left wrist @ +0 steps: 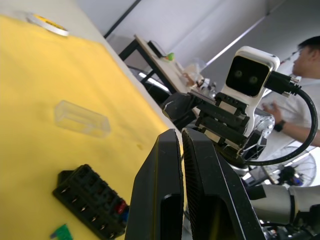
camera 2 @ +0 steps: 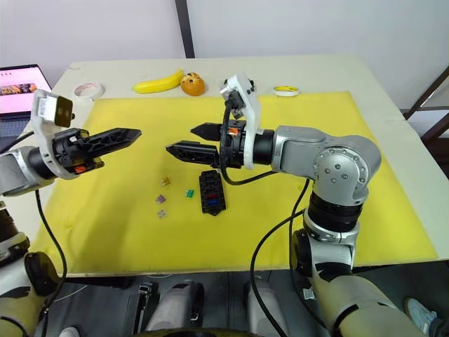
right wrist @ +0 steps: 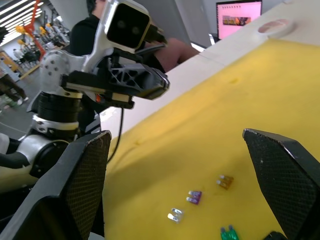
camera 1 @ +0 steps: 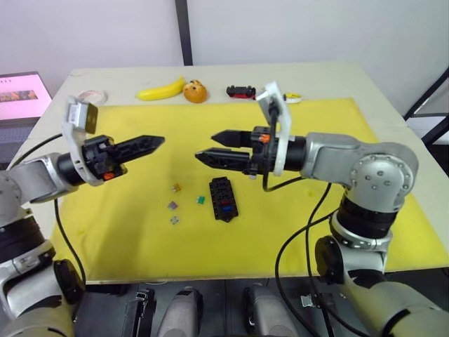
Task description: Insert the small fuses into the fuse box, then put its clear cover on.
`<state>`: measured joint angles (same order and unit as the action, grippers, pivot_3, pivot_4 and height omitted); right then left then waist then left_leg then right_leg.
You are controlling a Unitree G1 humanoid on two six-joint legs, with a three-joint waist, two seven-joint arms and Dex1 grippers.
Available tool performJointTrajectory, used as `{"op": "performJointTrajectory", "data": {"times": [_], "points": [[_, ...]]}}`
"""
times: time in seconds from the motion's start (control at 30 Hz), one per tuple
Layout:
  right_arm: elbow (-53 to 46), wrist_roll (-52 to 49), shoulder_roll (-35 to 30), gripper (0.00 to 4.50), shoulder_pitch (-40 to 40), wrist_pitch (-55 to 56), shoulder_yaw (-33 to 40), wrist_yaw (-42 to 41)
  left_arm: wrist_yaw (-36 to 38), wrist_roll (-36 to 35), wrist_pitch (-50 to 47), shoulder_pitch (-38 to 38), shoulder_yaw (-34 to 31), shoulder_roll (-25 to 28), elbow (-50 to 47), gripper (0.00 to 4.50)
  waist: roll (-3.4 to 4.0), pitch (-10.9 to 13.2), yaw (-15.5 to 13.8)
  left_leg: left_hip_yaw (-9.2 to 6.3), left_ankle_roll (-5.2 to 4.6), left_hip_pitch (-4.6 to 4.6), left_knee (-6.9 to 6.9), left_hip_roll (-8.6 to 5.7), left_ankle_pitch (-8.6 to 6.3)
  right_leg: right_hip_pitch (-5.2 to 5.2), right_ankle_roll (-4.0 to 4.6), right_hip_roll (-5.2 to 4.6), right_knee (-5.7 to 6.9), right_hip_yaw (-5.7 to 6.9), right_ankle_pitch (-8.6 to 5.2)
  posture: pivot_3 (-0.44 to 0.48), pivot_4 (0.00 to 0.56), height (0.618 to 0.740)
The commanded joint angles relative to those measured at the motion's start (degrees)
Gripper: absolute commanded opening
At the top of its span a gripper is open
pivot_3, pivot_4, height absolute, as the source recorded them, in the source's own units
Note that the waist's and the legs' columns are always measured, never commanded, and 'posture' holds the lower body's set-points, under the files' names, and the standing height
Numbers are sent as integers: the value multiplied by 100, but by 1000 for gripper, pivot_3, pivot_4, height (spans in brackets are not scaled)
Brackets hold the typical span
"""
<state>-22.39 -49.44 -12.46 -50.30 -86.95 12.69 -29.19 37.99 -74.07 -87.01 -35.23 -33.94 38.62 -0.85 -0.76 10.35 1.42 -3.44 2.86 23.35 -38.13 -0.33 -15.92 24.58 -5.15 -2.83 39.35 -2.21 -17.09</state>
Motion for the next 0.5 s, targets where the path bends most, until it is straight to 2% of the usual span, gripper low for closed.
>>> {"op": "performJointTrajectory", "data": {"times": [0.03, 0.13, 0.23, 0.3, 0.4, 0.47, 0.5], "points": [[-289, -153, -217, 4500, 12, 151, -62, 0, 205, -21, 166, 240, 218, 251, -283, 205, 0, 0, 10, 0, 0, 0, 0, 0, 0, 0, 0, 0, 0, 0, 0, 0, 150, 740], [-449, 52, -748, 4500, 221, 444, -523, -124, 1223, 1290, 1482, 1570, 1352, 955, -1294, 205, 2, 0, 105, 1, 1, -1, 11, 1, 0, 0, 0, -7, -11, -11, 0, 0, 150, 740], [-471, -19, -955, 4500, 325, 630, -631, -169, 1901, 1975, 2409, 2423, 1890, 1342, -1531, 205, 5, 2, 120, 12, 8, -6, 25, 1, 4, 0, 1, -10, -23, -16, -1, 0, 150, 740], [-516, -30, -1095, 4500, 366, 700, -702, -205, 1919, 1790, 2227, 2737, 1736, 1327, -1327, 205, 6, 2, 117, 11, 3, -5, 25, 12, 2, 1, 4, 1, -23, -16, 0, 0, 150, 740], [-649, 10, -1379, 4500, 399, 834, -936, -330, 1622, 983, 1359, 2970, 1102, 1187, -866, 205, 5, 3, 111, 4, 0, -4, 23, 17, 0, -1, 6, 6, -21, -13, 1, 0, 150, 740], [-721, 23, -1573, 4500, 406, 943, -1074, -446, 1649, 885, 1255, 3214, 925, 1248, -914, 205, 5, 3, 115, 3, -6, -2, 19, 16, -3, -2, 5, 5, -22, -11, 1, 0, 150, 740], [-795, 69, -1775, 4500, 398, 1048, -1209, -592, 1641, 753, 1060, 3374, 759, 1281, -836, 433, 5, 3, 113, 6, -10, -2, 18, 15, -6, -3, 5, 4, -24, -12, 1, 0, 150, 740]]}}
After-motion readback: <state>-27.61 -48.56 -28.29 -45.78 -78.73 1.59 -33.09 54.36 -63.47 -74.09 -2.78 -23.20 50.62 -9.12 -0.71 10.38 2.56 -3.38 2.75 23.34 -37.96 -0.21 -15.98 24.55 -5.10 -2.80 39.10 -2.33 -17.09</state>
